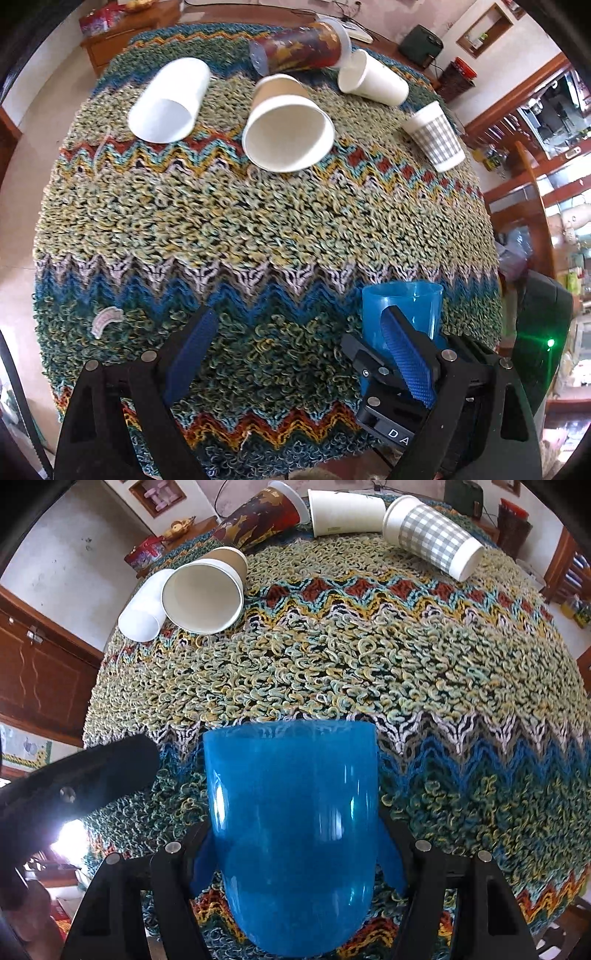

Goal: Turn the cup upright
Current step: 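Lift the blue cup with the right tool and carry it toward the left tool, then grasp the blue cup with the left tool while the right tool holds it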

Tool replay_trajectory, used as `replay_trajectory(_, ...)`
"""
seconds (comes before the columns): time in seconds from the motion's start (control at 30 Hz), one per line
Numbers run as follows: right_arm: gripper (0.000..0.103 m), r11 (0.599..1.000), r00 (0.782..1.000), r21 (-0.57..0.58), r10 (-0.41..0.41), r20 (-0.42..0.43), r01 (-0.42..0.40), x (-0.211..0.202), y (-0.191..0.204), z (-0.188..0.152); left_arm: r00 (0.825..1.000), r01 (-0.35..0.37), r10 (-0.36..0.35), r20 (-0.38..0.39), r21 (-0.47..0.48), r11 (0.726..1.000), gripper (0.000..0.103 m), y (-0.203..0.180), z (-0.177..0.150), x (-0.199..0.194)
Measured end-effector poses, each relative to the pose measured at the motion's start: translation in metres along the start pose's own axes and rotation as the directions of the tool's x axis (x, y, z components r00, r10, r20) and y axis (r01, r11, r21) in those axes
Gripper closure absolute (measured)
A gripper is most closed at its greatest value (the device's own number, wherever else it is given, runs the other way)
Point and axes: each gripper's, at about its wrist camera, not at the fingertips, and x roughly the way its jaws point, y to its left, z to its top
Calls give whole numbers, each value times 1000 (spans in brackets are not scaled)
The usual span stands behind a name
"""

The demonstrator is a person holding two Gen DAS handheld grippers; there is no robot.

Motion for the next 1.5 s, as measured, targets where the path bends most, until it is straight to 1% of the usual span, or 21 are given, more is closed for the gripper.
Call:
replay_trajectory(0.13, 30, 1000, 1000, 17, 18, 2, -18, -8, -11, -1, 998, 56, -56, -28, 6, 998, 11, -4, -2, 5)
replay_trajectory(0.3, 30, 999, 999, 28, 41, 17, -41, -22, -25, -8, 993, 104, -103, -48, 4, 995, 11, -3, -1, 8)
replay_trajectory(0.47, 30, 999, 999, 6, 50, 18, -50, -42, -44, -23, 982, 159, -158, -104, 5, 987, 11, -8, 1, 21)
replay_trajectory(0.63, 30, 997, 997, -5, 71, 10, -70, -58, -60, -41, 971, 183, -176, -162, 31, 983, 11, -20, 2, 38)
replay_trajectory(0.7, 30, 997, 997, -10, 77, 16, -77, -60, -61, -45, 963, 201, -188, -192, 49, 978, 11, -27, 2, 45)
replay_trajectory(0.77, 30, 995, 995, -2, 99, 13, -99, -62, -67, -49, 955, 215, -196, -221, 68, 974, 11, -35, 0, 52)
replay_trajectory(0.83, 29, 992, 992, 7, 125, 14, -125, -66, -74, -54, 951, 219, -196, -239, 74, 973, 11, -40, 0, 58)
replay_trajectory(0.9, 28, 988, 988, 9, 153, 20, -153, -72, -81, -60, 943, 237, -210, -259, 76, 969, 11, -44, 0, 63)
replay_trajectory(0.97, 27, 983, 983, 15, 183, 28, -184, -76, -88, -65, 935, 249, -223, -274, 65, 966, 11, -47, 2, 68)
replay_trajectory(1.07, 27, 972, 972, 38, 232, 37, -234, -88, -102, -74, 931, 250, -227, -287, 45, 967, 11, -49, 6, 76)
replay_trajectory(1.27, 27, 948, 952, 84, 305, 37, -307, -93, -122, -83, 914, 278, -251, -319, 42, 960, 11, -55, 3, 86)
replay_trajectory(1.33, 27, 943, 948, 91, 317, 39, -319, -95, -124, -85, 907, 289, -258, -332, 47, 956, 11, -62, 2, 89)
replay_trajectory(1.43, 27, 943, 947, 86, 318, 45, -321, -93, -125, -83, 905, 292, -253, -342, 66, 954, 11, -76, 2, 93)
replay_trajectory(1.5, 27, 943, 946, 82, 320, 45, -323, -96, -125, -85, 900, 291, -245, -359, 79, 953, 11, -85, 4, 98)
